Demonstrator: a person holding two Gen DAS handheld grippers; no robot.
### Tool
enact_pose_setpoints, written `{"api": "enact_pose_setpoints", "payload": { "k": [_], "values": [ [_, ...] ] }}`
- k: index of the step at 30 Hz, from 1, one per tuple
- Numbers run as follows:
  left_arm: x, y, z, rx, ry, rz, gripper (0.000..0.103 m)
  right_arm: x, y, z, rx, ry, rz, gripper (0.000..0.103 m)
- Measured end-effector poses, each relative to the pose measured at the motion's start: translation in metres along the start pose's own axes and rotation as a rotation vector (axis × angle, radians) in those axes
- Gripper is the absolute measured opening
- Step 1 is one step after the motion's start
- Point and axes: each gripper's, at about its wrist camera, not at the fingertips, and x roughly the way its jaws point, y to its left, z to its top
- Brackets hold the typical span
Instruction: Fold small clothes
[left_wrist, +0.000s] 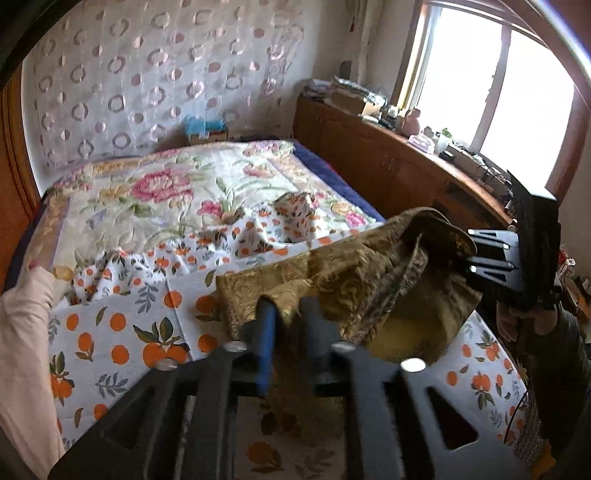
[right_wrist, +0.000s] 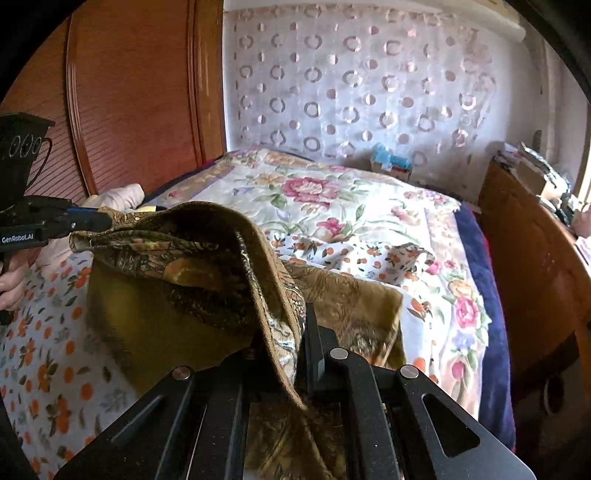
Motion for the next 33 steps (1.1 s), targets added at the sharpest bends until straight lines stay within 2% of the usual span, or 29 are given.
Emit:
{"api": "enact_pose_setpoints", "payload": {
  "k": [1,5,6,8,10,13,15,19,23,25,29,33],
  "values": [
    [0.001,0.002,0.000,-0.003,0.000,0.002,0.043,0.006,-0.001,0.003,-0.004,0.013,0.002,0.007],
    [0.002,0.011,-0.003,-0.019,-0.001,0.003,0.065,0.019,-0.007,0.006,0.010,0.056,0.010,0.007],
    [0.003,0.013,-0.004,-0.020,0.000,0.004,0.066,0.022,-0.008,0.008,0.020,0.065,0.007,0.007],
    [0.003,0.013,-0.004,-0.013,0.003,0.007,0.066,0.021,-0.012,0.014,0.048,0.074,0.001,0.017],
    [0.005,0.013,-0.003,-0.003,0.003,0.015,0.066,0.014,-0.014,0.020,0.070,0.049,-0.021,0.035],
    [0.014,0.014,0.000,0.008,0.011,0.031,0.066,-0.002,-0.019,0.025,0.102,0.007,-0.077,0.054],
    [0.024,0.016,0.003,0.013,0.021,0.040,0.066,-0.018,-0.022,0.024,0.118,-0.021,-0.112,0.061],
    [0.042,0.020,0.008,0.021,0.046,0.053,0.066,-0.046,-0.028,0.010,0.172,-0.023,-0.139,0.072],
    [0.063,0.028,0.012,0.003,0.080,0.057,0.066,-0.051,-0.025,-0.015,0.190,0.048,-0.150,0.076],
    [0.073,0.033,0.011,-0.004,0.099,0.081,0.066,-0.046,-0.027,-0.021,0.210,0.089,-0.163,0.076],
    [0.085,0.039,0.009,-0.019,0.128,0.078,0.066,-0.032,-0.030,-0.028,0.263,0.142,-0.116,0.076],
    [0.091,0.039,0.008,-0.025,0.141,0.068,0.066,-0.023,-0.037,-0.023,0.297,0.153,-0.068,0.076]
  ]
}}
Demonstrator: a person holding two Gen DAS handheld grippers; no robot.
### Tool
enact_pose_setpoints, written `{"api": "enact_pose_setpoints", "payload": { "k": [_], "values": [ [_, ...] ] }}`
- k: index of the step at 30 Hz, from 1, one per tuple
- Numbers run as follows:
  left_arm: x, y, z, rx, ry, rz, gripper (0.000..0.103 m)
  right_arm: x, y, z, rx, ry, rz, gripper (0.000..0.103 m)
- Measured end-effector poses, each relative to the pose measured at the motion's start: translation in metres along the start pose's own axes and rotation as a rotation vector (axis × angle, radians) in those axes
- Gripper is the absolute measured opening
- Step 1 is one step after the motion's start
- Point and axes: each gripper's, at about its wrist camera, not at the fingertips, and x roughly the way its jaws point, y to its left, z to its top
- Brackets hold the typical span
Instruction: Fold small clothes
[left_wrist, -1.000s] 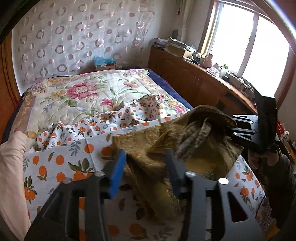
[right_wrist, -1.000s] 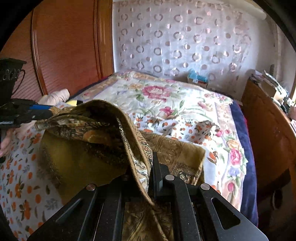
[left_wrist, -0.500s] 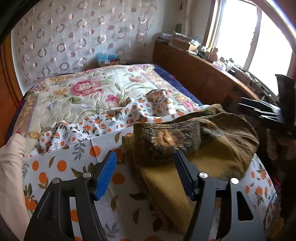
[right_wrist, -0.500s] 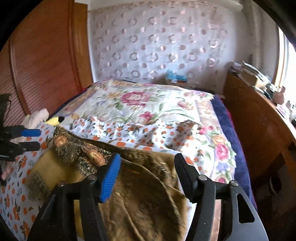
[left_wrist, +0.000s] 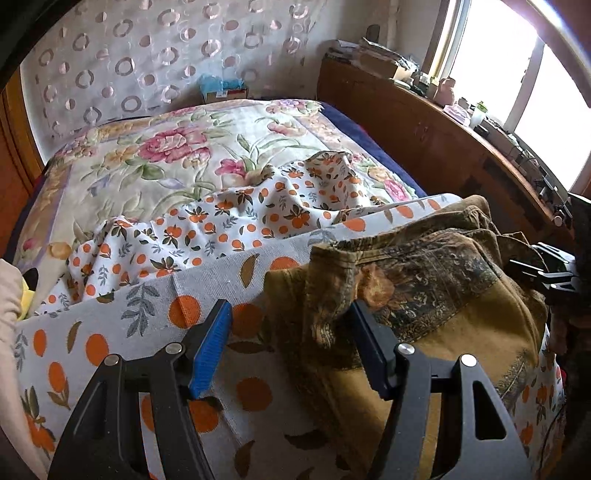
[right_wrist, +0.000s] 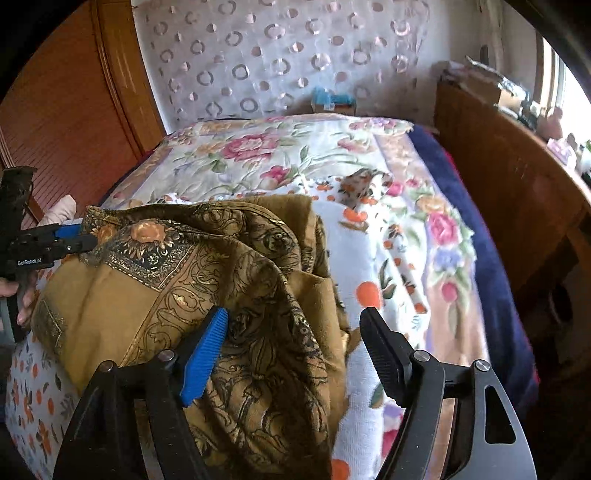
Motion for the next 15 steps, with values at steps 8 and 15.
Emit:
{"api": "enact_pose_setpoints", "payload": {
  "k": [8,15],
  "values": [
    [0.003,-0.002,0.004,0.007,-0.018,-0.065,0.045,0.020,-0.011,0.011,-0.034,0.007,0.055,0.061],
    [-0.014,-0.011,0.003,0.006,-0.059,-0.127,0.009,0.022,-0.016,0.009,-0.055,-0.028,0.097,0.016]
  ]
}}
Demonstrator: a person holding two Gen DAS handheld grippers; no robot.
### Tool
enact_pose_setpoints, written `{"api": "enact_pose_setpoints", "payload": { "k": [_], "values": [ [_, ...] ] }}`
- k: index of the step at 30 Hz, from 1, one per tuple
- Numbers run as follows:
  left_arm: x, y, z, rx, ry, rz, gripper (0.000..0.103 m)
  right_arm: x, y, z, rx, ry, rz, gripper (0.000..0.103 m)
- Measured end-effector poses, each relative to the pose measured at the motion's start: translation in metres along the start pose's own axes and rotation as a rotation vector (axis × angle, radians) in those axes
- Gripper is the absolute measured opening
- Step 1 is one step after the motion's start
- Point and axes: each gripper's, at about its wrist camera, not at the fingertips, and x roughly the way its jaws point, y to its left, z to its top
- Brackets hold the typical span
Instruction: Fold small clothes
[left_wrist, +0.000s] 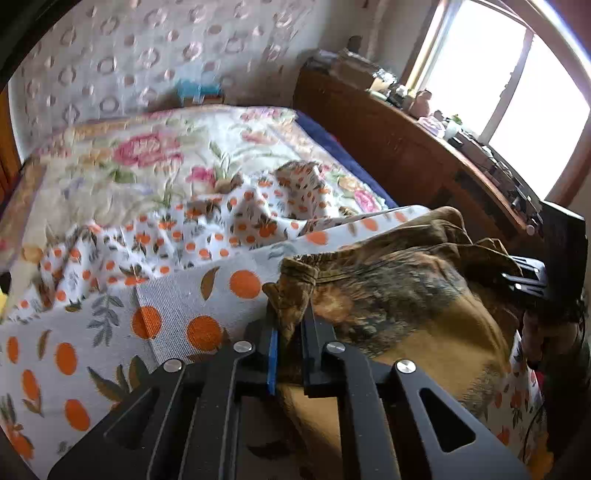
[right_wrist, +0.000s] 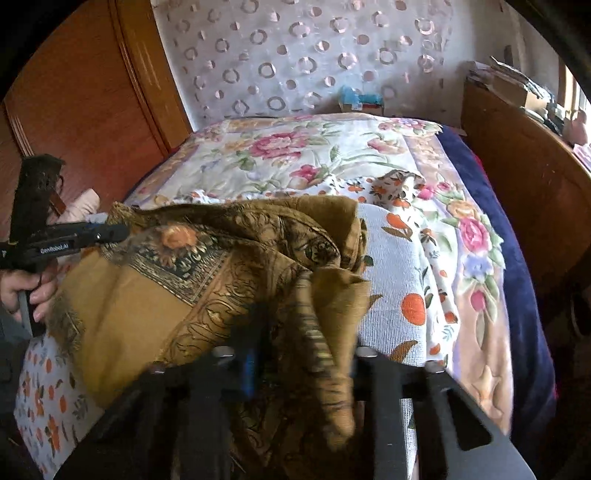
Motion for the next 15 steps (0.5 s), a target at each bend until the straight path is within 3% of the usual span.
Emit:
{"api": "enact_pose_setpoints", "payload": {
  "k": [9,15],
  "values": [
    [-0.098,-0.026,-0.007,0.049,-0.190,-0.012,0.009,-0.049,0.030,0.001,-0.074,-0.168,-0.010,0.013],
    [-0.167,-0.009,-0.025,0.028,-0.315,0.037,0.008,-0.067,0.071,0.014,-0.187,-0.231,0.021,0.012]
  ]
}}
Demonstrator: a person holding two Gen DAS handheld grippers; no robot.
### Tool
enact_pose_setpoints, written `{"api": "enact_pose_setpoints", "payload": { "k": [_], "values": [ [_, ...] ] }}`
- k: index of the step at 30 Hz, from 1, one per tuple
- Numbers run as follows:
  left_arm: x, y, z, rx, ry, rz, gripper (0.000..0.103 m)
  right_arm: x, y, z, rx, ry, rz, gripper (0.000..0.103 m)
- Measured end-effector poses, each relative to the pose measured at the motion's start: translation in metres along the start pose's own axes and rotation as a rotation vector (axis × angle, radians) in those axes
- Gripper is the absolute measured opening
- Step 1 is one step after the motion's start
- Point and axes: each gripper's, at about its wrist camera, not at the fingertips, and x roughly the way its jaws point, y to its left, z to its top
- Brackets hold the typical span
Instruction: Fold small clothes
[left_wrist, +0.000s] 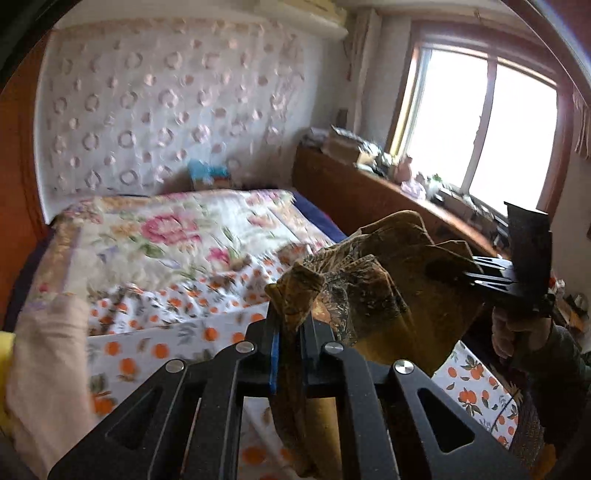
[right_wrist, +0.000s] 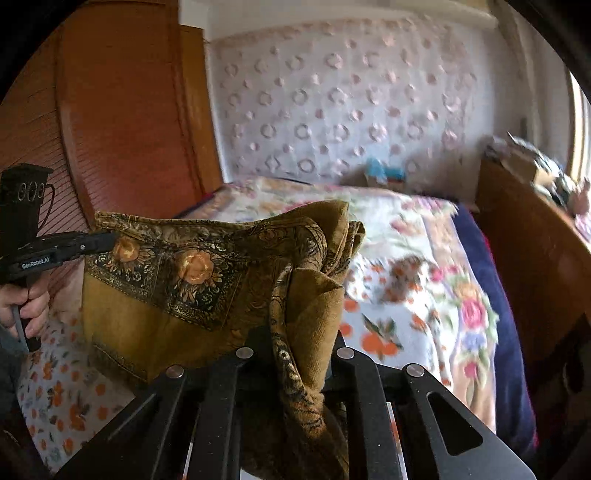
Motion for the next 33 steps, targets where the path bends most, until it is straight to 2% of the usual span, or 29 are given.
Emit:
{"api": "enact_pose_setpoints", "payload": {
  "k": [4,9,16,19,22,24,26,31,32,33],
  "values": [
    [-0.049,0.026,-0.007,-0.027,-0.066,0.059,0.008,0.010,0.030,0.022,-0.075,-0.018,0.060,0.012],
    [-0.103,0.067,-0.026,-0.055,-0.127,0.203,0.008,0.041,0.078,0.062,-0.233,-0.026,0.155,0.012],
    [-0.157,0.125,-0.067,-0.208,-0.187,0.314,0.008,0.104,0.162,0.120,-0.459,0.015,0.253,0.012],
    [-0.162,0.146,-0.089,-0.279,-0.182,0.350,0.008,0.135,0.196,0.144,-0.539,0.033,0.285,0.012],
    [-0.158,0.165,-0.116,-0.337,-0.139,0.393,0.008,0.183,0.220,0.164,-0.625,0.058,0.306,0.012],
    [-0.152,0.174,-0.129,-0.367,-0.116,0.407,0.008,0.216,0.238,0.171,-0.649,0.094,0.344,0.012],
    [-0.149,0.180,-0.139,-0.387,-0.110,0.408,0.008,0.239,0.258,0.169,-0.673,0.107,0.346,0.012],
    [-0.146,0.188,-0.156,-0.389,-0.075,0.456,0.008,0.282,0.280,0.169,-0.650,0.100,0.359,0.015],
    [-0.145,0.189,-0.158,-0.393,-0.065,0.460,0.008,0.287,0.277,0.167,-0.635,0.105,0.347,0.016],
    [-0.143,0.189,-0.160,-0.393,-0.054,0.462,0.008,0.292,0.273,0.164,-0.616,0.112,0.332,0.024]
  ]
}}
